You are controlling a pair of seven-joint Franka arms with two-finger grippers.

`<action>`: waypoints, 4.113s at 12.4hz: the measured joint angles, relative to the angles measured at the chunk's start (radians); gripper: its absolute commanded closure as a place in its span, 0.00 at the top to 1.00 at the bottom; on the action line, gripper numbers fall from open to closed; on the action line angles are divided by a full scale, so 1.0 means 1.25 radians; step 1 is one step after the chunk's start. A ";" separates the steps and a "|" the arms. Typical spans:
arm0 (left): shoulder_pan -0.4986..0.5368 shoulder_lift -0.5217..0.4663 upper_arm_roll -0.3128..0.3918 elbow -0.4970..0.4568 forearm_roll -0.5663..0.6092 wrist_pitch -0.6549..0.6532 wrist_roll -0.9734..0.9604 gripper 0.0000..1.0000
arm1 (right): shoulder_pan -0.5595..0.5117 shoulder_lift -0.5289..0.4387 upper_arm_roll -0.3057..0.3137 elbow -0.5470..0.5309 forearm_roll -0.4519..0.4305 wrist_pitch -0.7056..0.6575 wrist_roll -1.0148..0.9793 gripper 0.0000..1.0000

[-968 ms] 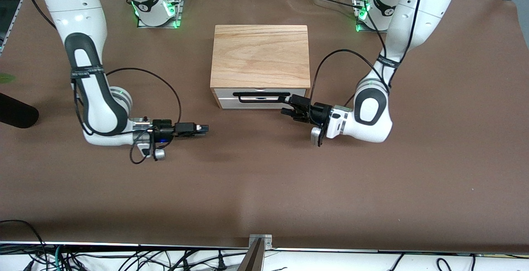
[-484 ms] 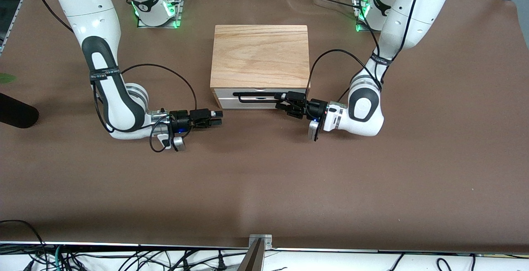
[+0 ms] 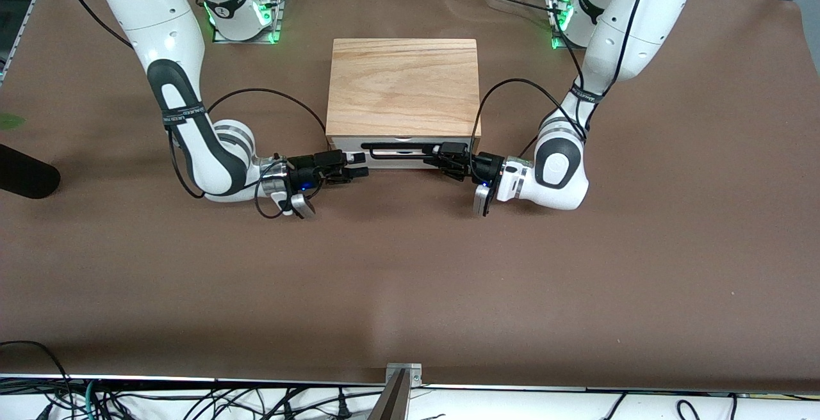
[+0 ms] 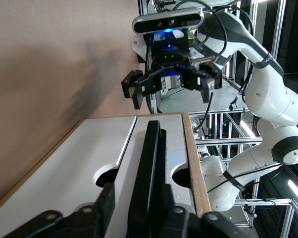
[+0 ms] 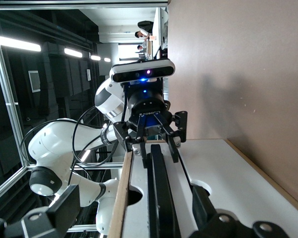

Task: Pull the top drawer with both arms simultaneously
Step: 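Close the left gripper and the right gripper on the black handle, then pull the handle outward with both grippers, sliding the drawer open, then open both grippers and release the drawer handle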

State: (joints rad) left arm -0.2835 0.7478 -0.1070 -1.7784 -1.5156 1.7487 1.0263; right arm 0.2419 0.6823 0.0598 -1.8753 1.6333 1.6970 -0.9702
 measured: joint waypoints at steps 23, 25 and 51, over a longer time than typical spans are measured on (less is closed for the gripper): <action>0.001 0.002 0.000 0.005 -0.001 -0.013 0.006 0.00 | -0.002 0.006 0.025 -0.060 0.029 0.003 -0.113 0.00; 0.001 0.003 0.001 0.014 -0.001 -0.008 -0.004 0.00 | -0.002 0.007 0.024 -0.052 0.029 0.007 -0.113 0.00; -0.010 0.178 0.047 0.417 0.031 0.067 -0.346 1.00 | -0.015 0.262 0.000 0.433 0.001 0.038 0.108 0.00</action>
State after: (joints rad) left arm -0.2966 0.9698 -0.0484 -1.2570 -1.4770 1.8321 0.5933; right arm 0.2228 1.0094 0.0592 -1.3338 1.6350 1.7448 -0.8348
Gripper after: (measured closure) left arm 0.604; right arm 0.828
